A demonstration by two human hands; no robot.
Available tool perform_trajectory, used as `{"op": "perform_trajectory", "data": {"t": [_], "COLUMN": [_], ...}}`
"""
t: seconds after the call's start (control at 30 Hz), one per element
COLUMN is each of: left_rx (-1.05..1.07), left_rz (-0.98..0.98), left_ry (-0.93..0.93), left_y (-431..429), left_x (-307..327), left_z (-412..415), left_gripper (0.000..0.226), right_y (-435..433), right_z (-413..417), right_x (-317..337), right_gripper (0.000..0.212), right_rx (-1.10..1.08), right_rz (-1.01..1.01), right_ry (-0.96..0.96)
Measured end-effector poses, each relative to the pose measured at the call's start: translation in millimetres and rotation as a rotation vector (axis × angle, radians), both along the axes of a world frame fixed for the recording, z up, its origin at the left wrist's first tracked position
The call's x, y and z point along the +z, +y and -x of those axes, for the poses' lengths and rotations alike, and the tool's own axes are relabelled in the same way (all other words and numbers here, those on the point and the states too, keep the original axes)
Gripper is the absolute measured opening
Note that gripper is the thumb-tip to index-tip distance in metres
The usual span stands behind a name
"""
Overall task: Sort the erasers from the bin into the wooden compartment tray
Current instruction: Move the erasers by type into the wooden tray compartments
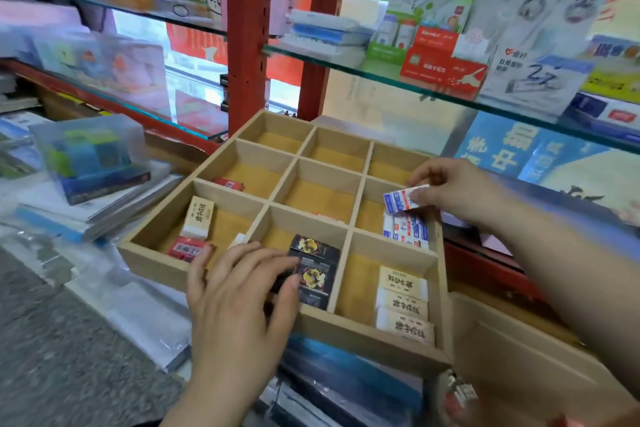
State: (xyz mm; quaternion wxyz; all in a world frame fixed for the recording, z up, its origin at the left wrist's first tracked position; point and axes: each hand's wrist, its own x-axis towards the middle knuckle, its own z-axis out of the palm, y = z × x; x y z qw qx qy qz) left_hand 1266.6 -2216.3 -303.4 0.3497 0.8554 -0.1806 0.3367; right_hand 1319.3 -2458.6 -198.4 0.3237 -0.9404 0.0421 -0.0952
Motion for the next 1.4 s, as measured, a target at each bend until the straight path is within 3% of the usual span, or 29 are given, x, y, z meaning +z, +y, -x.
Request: {"op": "perform_trajectory", "data": {"t": [0.13,0.27,0.43,0.5,0.6,0.77,0.97,1.1,1.2,1.33,1.4], "left_rx": [0.008,0.017,0.007,-0.005,-0.022,-0.067,-0.089,0.008,0.170,0.242,0.220], "left_rz": [-0.008,-0.016,-0.014,-0.012,-0.015,-0.014,0.027,0.156,0.258,0.345,0.349], "left_ry": [0.000,0.001,-0.007,-0.010,-0.017,-0.001,-0.015,-0.047,0.008,0.214,0.255], "left_y": [-2,-2,-1,0,2,7,15,25,40,62,66], "left_x": [1,0,-1,-1,-2,-1,-3,-3,0,1,0], "left_z": [-1,-2,-3,-3,-4,-3,-6,-10,-16,-21,-20], "left_gripper": [0.031,0.033,0.032,0.031,0.030,0.034,0.029,0.029,0.035,0.059,0.065], "right_y": [2,-4,-3,-2,8,17,12,39,85,154,179], "right_z": [-5,-6,-6,-9,-13,-13,-5,-10,-17,-34,-43], "right_x": [-10,-11,1,3,7,-1,5,16,21,9,-1], "right_gripper": [0.009,0.011,0.021,0.021,0.022,0.040,0.034,0.020,0.017,0.025,0.032], "right_rx": [0.024,0.016,0.183,0.206,0.227,0.332,0.328,0.312,0.407,0.647,0.765], "right_rz": [0.066,0.556,0.806,0.774,0.542,0.681,0.560,0.416,0.340,0.464,0.651], "right_ry": [0.004,-0.010,0.023,-0.055,-0.128,0.061,0.140,-0.040,-0.041,-0.050,-0.104]}}
